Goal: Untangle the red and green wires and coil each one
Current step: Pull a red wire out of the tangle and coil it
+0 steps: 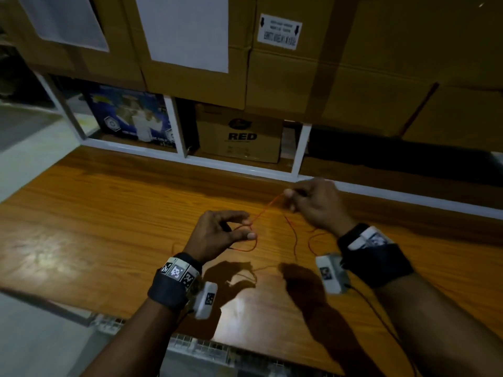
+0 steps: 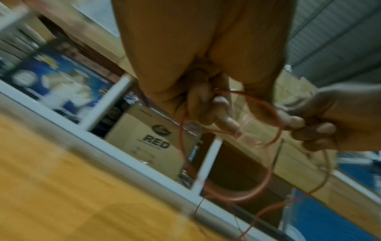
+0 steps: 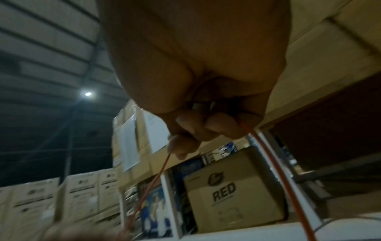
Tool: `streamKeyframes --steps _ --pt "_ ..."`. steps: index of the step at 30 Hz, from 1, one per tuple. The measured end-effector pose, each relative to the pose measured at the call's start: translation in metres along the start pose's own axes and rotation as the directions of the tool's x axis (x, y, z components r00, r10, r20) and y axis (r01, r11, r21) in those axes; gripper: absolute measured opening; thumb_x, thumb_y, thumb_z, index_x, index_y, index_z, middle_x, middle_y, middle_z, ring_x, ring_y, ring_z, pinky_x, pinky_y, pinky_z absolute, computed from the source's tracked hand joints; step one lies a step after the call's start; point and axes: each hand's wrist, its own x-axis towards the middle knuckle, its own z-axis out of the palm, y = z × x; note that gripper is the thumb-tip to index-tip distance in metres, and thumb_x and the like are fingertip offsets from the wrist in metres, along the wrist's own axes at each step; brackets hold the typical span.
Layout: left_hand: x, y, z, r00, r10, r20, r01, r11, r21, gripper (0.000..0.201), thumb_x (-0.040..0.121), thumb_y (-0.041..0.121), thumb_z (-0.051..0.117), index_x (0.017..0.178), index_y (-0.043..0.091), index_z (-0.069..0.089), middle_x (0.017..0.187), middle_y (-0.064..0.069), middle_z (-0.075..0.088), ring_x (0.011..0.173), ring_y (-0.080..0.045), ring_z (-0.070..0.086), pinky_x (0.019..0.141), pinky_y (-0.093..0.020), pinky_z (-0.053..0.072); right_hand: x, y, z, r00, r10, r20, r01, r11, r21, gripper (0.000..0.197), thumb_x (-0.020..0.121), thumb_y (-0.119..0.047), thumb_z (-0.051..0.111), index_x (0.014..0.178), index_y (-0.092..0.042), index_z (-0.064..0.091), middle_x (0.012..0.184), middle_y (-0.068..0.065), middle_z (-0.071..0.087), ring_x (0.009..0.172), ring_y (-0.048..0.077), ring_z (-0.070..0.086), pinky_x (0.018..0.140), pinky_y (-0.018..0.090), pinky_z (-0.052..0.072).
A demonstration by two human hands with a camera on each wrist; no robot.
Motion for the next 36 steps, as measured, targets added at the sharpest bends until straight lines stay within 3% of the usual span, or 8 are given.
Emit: streamKeyframes --steps 7,11,14,16,18,24,32,36 --pt "0.0 -0.003 -0.006 0.992 -0.042 0.122 0.023 0.988 0.153 0.066 0.075 0.058 0.08 0.131 0.027 0.068 0.113 0.011 0.075 0.087 -0.003 0.073 0.077 -0.034 0.061 0.002 0.017 -0.036 0.995 0.06 -0.082 -0.053 0.995 0.086 0.032 0.1 -0.028 0.064 0.069 -0.028 0.07 0.068 -0.01 0.068 0.058 -0.007 0.058 0.055 0.022 0.035" --pt "0.002 -0.007 0.003 0.983 -0.071 0.171 0.045 0.987 0.151 0.064 0.083 0.043 0.082 0.142 0.032 0.058 0.094 0.007 0.075 0.084 -0.004 0.071 0.079 -0.034 0.058 -0.006 0.021 -0.031 0.997 -0.035 -0.068 0.045 0.988 0.149 0.031 0.101 -0.028 0.062 0.074 -0.018 0.074 0.068 -0.006 0.071 0.067 0.002 0.065 0.063 0.026 0.044" --pt "0.001 -0.005 0.006 0.993 -0.022 0.115 0.025 0.999 -0.025 0.037 0.092 0.027 0.075 0.128 0.021 0.069 0.067 -0.008 0.063 0.062 -0.012 0.062 0.064 -0.027 0.054 -0.011 0.024 -0.035 0.998 -0.046 -0.039 0.053 0.981 0.185 0.031 0.101 -0.027 0.062 0.077 -0.015 0.076 0.071 -0.004 0.072 0.073 0.012 0.067 0.07 0.03 0.049" --pt "0.004 -0.005 0.006 0.998 -0.04 -0.045 0.031 0.982 -0.186 0.015 0.098 0.023 0.067 0.102 0.016 0.08 0.06 -0.003 0.053 0.055 -0.01 0.05 0.055 -0.026 0.043 -0.012 0.028 -0.039 0.999 -0.04 -0.025 0.044 0.983 0.179 0.03 0.101 -0.028 0.062 0.078 -0.015 0.076 0.072 -0.004 0.073 0.072 0.011 0.066 0.067 0.03 0.048" --pt "0.011 -0.009 0.005 0.976 -0.133 -0.174 0.083 0.96 -0.267 0.021 0.099 0.026 0.067 0.086 0.018 0.081 0.062 0.001 0.055 0.061 -0.014 0.051 0.058 -0.033 0.042 -0.015 0.035 -0.04 0.999 -0.041 -0.006 0.041 0.987 0.158 0.027 0.101 -0.027 0.063 0.079 -0.018 0.077 0.071 -0.004 0.073 0.064 0.008 0.065 0.059 0.026 0.046" --pt "0.022 -0.011 -0.004 0.883 -0.382 -0.273 0.229 0.858 -0.46 0.023 0.1 0.023 0.065 0.094 0.005 0.077 0.062 -0.002 0.059 0.067 -0.021 0.056 0.071 -0.041 0.05 -0.023 0.049 -0.039 0.999 0.014 -0.04 -0.006 0.98 0.199 0.025 0.1 -0.025 0.065 0.08 -0.022 0.078 0.07 -0.007 0.074 0.074 0.009 0.07 0.074 0.035 0.053" --pt "0.022 0.015 0.026 0.954 -0.207 -0.216 0.119 0.925 -0.36 0.023 0.102 0.023 0.062 0.095 0.009 0.079 0.06 -0.004 0.05 0.052 -0.014 0.047 0.05 -0.028 0.045 -0.018 0.031 -0.017 1.0 -0.021 0.019 0.016 0.976 0.219 0.03 0.101 -0.027 0.063 0.079 -0.013 0.077 0.071 -0.002 0.073 0.061 0.004 0.062 0.061 0.029 0.045" --pt "0.027 0.025 0.028 0.966 -0.181 -0.187 0.11 0.936 -0.336 0.023 0.103 0.022 0.061 0.096 0.009 0.078 0.059 0.0 0.053 0.052 -0.013 0.05 0.049 -0.027 0.047 -0.017 0.026 -0.006 0.995 -0.09 0.036 0.082 0.98 0.183 0.034 0.099 -0.024 0.065 0.069 -0.011 0.075 0.074 -0.007 0.072 0.074 0.003 0.066 0.072 0.025 0.05"
